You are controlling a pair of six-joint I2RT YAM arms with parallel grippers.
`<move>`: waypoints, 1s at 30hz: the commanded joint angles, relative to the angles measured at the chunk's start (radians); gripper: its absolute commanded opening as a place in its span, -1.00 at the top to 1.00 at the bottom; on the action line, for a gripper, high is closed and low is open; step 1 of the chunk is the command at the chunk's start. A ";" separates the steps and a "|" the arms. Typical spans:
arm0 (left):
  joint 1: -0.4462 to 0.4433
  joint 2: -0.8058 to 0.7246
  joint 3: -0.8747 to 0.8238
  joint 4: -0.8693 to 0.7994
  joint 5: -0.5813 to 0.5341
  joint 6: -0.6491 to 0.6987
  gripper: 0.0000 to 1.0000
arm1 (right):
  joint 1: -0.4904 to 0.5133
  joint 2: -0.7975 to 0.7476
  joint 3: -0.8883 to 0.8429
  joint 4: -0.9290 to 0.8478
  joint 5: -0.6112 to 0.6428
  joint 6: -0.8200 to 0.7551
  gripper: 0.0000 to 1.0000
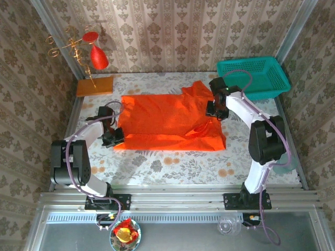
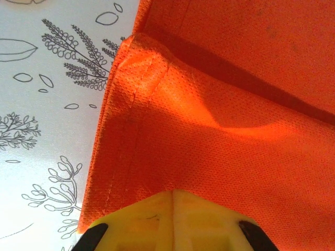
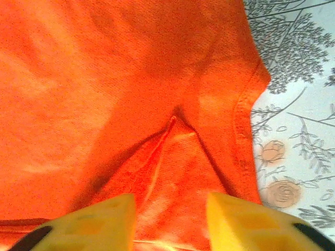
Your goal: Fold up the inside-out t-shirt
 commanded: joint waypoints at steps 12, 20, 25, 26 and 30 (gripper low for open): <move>-0.007 0.073 0.011 0.006 -0.024 -0.009 0.94 | -0.003 -0.243 -0.383 0.035 -0.110 0.022 0.06; -0.004 0.111 0.016 -0.017 -0.061 -0.007 0.96 | -0.030 -0.227 -0.473 0.058 -0.063 -0.015 0.26; -0.001 0.112 0.019 -0.019 -0.066 -0.006 0.96 | -0.039 -0.210 -0.503 0.082 -0.090 -0.014 0.23; -0.001 0.111 0.019 -0.020 -0.066 -0.006 0.96 | -0.041 -0.207 -0.509 0.082 -0.091 -0.013 0.23; 0.000 0.111 0.020 -0.021 -0.069 -0.009 0.96 | -0.044 -0.205 -0.521 0.085 -0.088 -0.011 0.30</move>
